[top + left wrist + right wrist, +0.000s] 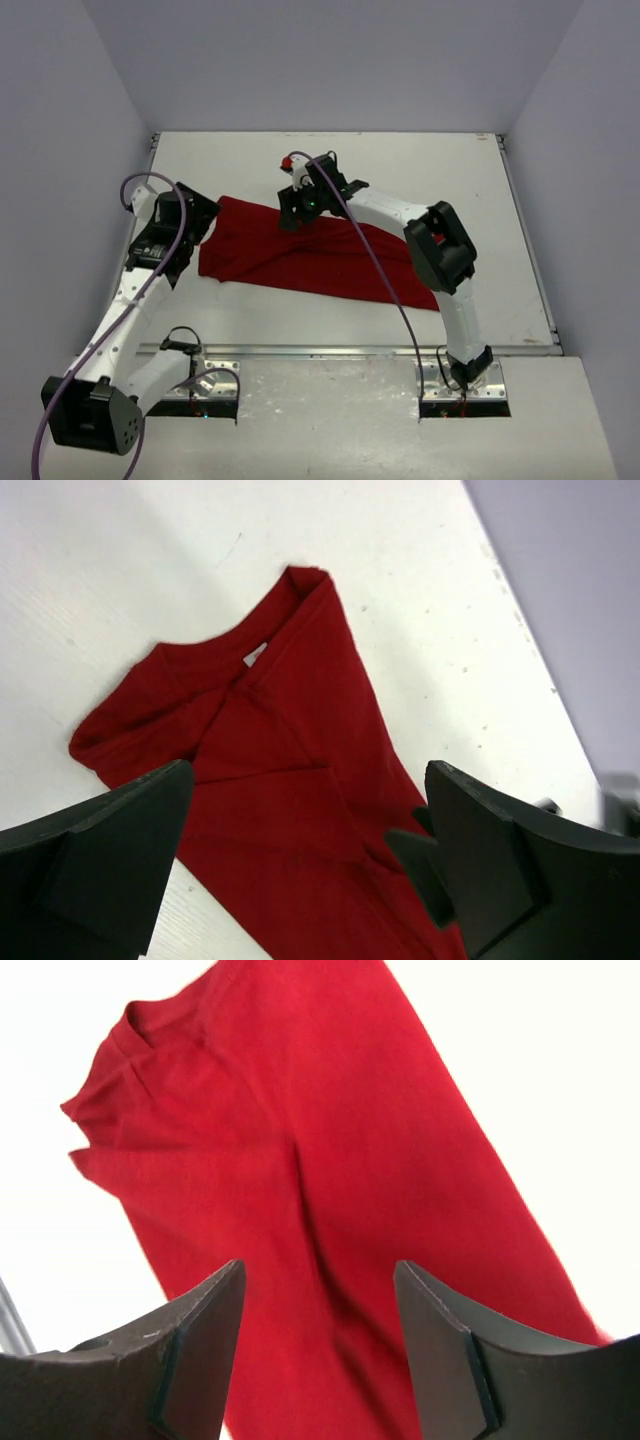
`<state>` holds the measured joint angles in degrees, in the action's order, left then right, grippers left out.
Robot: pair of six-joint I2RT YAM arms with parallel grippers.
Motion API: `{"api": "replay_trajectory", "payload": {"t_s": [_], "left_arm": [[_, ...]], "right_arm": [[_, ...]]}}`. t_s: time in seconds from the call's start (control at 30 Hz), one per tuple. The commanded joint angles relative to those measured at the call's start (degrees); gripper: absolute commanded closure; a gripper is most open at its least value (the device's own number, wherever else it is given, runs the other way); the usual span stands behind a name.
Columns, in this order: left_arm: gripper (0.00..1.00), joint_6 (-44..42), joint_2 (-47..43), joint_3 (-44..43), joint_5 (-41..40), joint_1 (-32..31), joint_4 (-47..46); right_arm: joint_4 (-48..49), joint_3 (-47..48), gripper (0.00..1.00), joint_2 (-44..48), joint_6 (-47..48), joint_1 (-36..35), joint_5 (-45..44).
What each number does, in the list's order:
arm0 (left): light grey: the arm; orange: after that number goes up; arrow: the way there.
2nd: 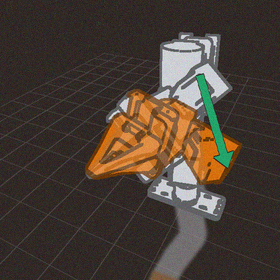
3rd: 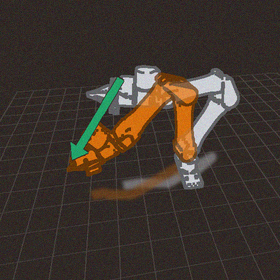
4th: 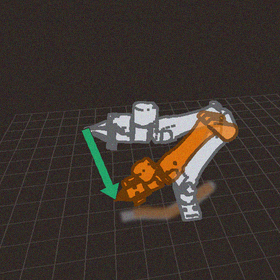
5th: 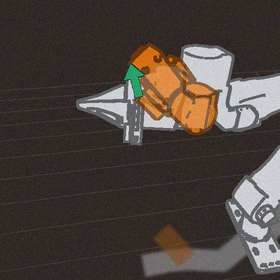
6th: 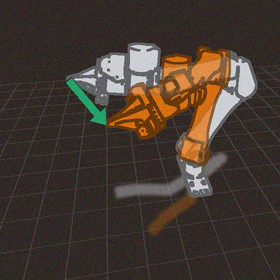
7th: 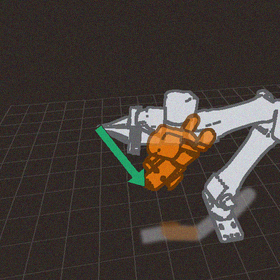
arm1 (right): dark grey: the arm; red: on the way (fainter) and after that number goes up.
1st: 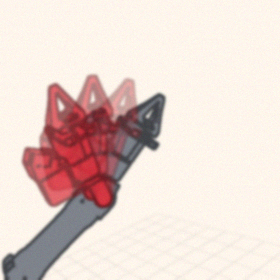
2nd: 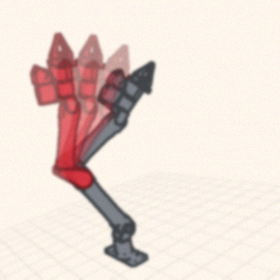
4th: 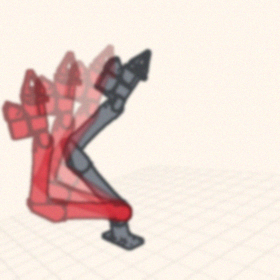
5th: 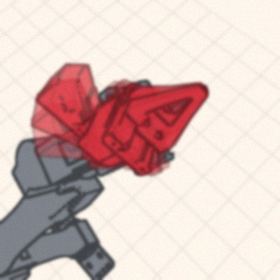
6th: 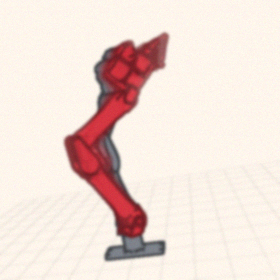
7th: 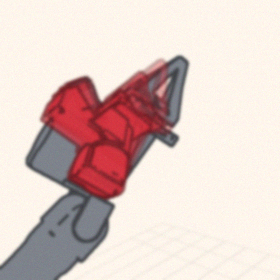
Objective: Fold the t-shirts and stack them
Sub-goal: Fold the tshirt
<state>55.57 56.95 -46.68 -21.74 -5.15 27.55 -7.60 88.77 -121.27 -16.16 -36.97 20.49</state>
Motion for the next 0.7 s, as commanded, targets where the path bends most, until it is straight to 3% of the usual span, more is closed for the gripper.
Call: {"api": "replay_trajectory", "payload": {"t_s": [0.0,0.13,0.23,0.37,0.67], "left_arm": [[0.00,-7.10,-5.96,0.35,0.72,1.10,2.25],[0.00,-18.28,-8.34,2.02,11.26,1.10,-0.73],[0.00,-22.87,-8.52,1.85,14.43,1.10,1.27],[0.00,-25.25,-11.59,2.99,16.11,1.10,1.19],[0.00,-25.69,-11.77,2.99,18.13,1.10,0.40]], "right_arm": [[-3.91,8.68,0.38,-5.71,4.99,-0.82,6.48],[-2.60,12.82,0.41,-10.20,8.95,-2.23,7.01],[-4.70,17.74,0.45,-14.14,9.39,-2.40,6.40],[-7.43,23.46,0.57,-18.03,9.92,-2.58,6.14],[-6.83,22.68,0.68,-19.53,10.19,-3.63,7.72]]}}
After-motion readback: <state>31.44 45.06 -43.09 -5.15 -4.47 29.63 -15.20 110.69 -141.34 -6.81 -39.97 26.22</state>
